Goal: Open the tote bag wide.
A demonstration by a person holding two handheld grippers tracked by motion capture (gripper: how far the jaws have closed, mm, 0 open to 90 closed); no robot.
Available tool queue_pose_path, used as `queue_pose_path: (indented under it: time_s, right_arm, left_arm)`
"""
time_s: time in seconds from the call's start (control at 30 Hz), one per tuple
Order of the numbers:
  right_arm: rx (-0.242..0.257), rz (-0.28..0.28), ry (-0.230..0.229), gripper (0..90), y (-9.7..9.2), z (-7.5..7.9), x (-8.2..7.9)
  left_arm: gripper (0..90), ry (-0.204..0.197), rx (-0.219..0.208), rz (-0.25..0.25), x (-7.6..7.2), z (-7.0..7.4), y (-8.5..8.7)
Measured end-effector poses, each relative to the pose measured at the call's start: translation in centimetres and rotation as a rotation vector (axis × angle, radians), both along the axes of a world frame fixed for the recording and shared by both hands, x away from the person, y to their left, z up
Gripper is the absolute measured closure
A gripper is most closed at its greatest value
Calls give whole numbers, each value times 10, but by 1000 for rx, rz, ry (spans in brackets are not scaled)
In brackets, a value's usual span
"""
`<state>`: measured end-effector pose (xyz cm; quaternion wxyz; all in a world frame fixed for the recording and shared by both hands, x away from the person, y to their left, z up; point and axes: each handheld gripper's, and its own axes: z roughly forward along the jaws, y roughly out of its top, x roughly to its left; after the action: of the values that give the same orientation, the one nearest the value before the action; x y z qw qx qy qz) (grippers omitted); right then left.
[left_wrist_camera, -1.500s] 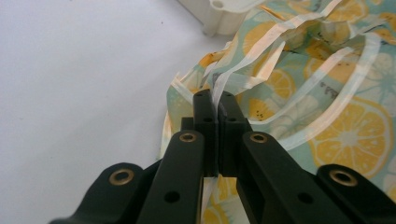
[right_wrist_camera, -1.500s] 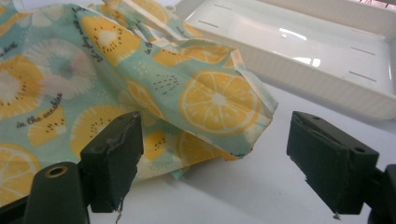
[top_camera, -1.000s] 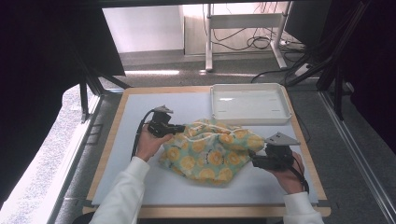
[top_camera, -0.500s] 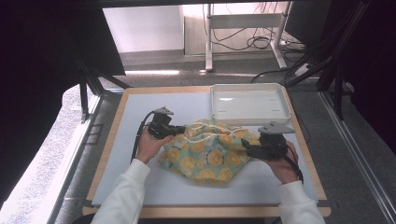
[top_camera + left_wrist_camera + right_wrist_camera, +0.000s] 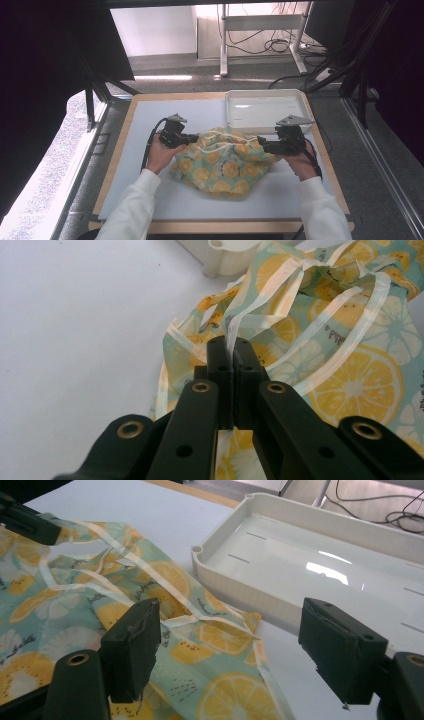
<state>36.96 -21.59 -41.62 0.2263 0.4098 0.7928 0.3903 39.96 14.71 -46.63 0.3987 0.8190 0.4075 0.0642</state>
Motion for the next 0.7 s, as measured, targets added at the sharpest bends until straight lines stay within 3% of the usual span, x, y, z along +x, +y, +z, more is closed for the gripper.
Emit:
queue_pose_path:
  time_s: [0.17,0.27,0.53,0.7]
  right_arm:
    - [-48,22,14,270,5,-2,12]
    - [-87,45,17,276,13,-2,28]
    - [-42,90,61,278,18,-4,43]
    - [-68,110,71,287,27,-12,48]
  left_arm:
    - [896,2,-15,1,2,0,2]
    - [896,6,-13,2,2,0,2]
    - [896,8,-10,9,2,-1,4]
    - [896,6,-10,6,2,-1,2]
